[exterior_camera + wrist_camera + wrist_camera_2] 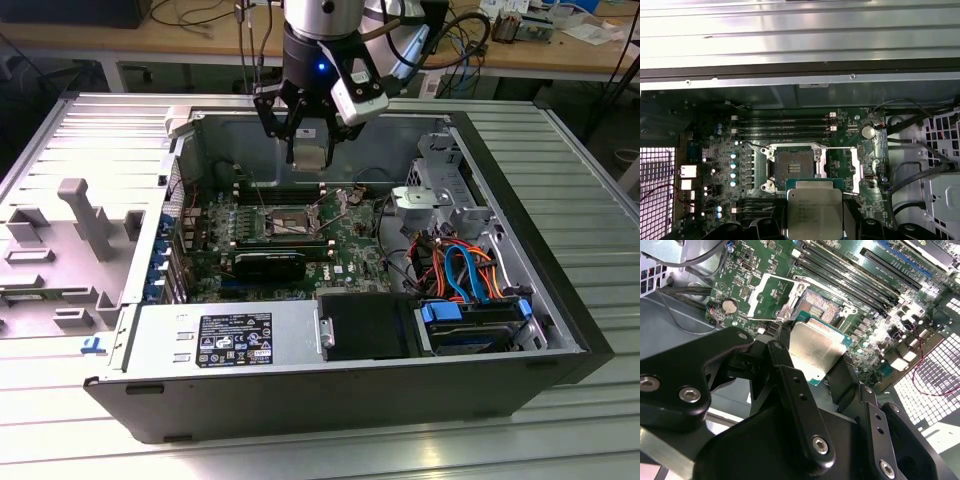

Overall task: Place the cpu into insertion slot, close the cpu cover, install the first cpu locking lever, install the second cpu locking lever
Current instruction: 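Place the cpu into insertion slot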

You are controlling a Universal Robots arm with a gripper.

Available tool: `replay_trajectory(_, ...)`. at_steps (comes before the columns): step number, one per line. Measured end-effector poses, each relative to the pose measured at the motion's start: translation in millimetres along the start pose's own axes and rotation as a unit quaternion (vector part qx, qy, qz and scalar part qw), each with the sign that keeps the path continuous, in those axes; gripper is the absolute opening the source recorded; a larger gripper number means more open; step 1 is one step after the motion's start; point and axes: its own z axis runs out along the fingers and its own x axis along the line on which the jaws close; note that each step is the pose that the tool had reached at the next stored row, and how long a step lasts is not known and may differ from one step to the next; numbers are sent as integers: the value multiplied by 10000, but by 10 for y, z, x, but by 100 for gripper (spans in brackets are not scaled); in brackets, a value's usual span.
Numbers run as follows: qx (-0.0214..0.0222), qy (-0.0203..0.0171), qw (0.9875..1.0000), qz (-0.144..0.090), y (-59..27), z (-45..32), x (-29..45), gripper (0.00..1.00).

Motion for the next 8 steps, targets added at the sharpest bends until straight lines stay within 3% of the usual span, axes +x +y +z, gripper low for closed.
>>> replay_trajectory(8, 0, 0, 10000, 0, -27, 7, 0, 54)
